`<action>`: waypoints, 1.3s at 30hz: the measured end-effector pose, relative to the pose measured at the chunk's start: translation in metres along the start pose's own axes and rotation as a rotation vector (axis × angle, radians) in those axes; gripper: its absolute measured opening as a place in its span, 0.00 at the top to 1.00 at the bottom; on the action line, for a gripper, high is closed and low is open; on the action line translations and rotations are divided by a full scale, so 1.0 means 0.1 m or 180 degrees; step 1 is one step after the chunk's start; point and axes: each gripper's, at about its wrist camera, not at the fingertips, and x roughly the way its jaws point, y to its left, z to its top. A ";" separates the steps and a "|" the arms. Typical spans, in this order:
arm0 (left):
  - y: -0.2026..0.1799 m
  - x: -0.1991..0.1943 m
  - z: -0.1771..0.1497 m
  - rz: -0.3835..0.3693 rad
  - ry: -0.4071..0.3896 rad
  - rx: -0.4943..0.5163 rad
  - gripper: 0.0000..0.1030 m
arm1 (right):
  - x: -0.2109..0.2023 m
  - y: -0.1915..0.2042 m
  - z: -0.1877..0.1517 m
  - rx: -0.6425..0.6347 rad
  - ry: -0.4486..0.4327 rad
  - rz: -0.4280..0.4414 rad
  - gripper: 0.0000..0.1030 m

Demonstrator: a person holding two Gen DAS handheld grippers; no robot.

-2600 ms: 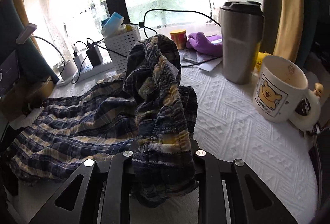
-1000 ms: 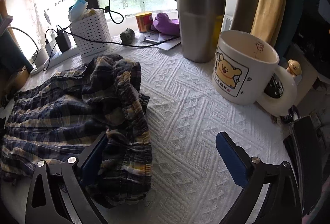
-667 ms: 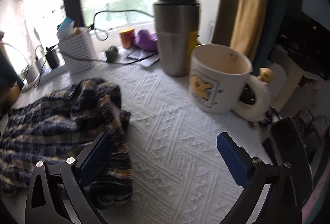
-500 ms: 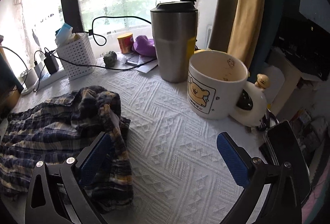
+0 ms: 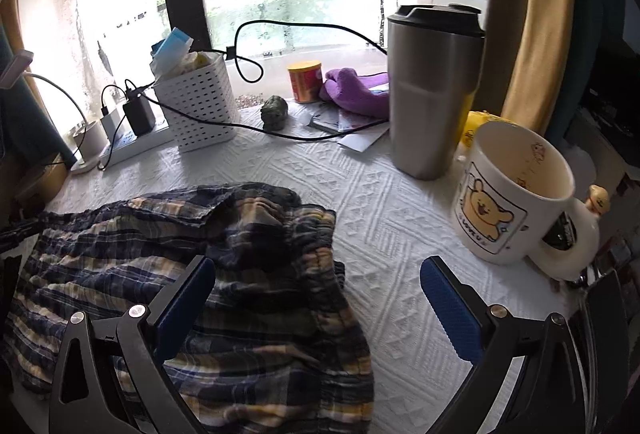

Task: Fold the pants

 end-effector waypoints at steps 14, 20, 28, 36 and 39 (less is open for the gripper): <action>-0.06 0.19 -0.03 0.0375 0.0050 0.0081 0.98 | 0.55 0.01 0.16 0.0134 0.0147 -0.0114 0.00; 0.08 0.18 0.03 0.0507 0.0010 0.0032 0.98 | 0.65 0.04 0.19 0.0139 0.0189 -0.0147 0.00; 0.17 0.05 0.11 0.0350 -0.0014 -0.0130 0.90 | 0.63 0.06 0.23 0.0114 0.0143 -0.0200 0.00; -0.16 -0.62 -0.16 0.0231 -0.0192 -0.0090 0.51 | 0.19 0.03 0.20 0.0135 -0.0119 -0.0227 0.00; -0.40 -0.74 -0.37 -0.0026 -0.0137 -0.0097 0.51 | 0.09 0.04 0.14 0.0122 -0.0119 -0.0193 0.00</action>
